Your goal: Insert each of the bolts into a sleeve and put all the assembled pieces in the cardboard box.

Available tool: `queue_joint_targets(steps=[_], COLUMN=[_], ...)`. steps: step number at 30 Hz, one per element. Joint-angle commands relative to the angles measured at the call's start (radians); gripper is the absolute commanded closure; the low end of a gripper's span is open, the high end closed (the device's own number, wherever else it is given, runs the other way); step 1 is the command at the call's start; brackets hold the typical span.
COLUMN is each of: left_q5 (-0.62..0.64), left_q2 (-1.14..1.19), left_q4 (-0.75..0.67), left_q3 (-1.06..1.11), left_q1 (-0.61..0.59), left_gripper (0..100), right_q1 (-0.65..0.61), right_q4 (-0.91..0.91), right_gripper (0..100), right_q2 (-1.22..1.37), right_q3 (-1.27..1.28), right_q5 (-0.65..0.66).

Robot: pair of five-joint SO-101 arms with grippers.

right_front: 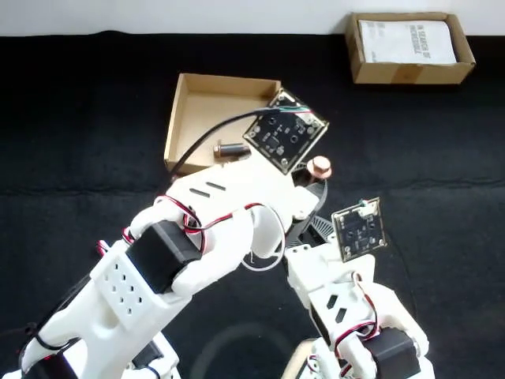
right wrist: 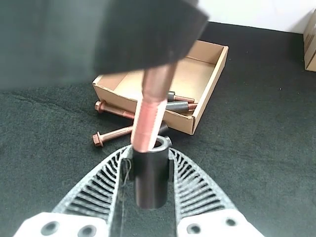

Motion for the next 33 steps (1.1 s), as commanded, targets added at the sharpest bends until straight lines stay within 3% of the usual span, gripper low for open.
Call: queue_joint_targets(steps=[1, 8, 27, 33], left_q5=[-0.002, 0.127, 0.198, 0.331], left_q2=[-0.031, -0.031, -0.038, -0.033], left_q4=[-0.029, -0.161, -0.158, -0.164], left_q3=[-0.005, 0.061, 0.102, 0.142], left_q1=[0.001, -0.104, -0.107, -0.11], left_gripper=[99, 99, 99, 99], right_q1=[0.001, 0.002, 0.108, 0.107], right_q4=[-0.001, -0.001, -0.005, -0.005], right_gripper=[99.1, 99.1, 99.1, 99.1], right_q2=[-0.008, -0.008, -0.008, -0.008], right_q3=[-0.016, -0.016, -0.016, -0.016], right_q5=[-0.006, -0.008, -0.006, -0.006])
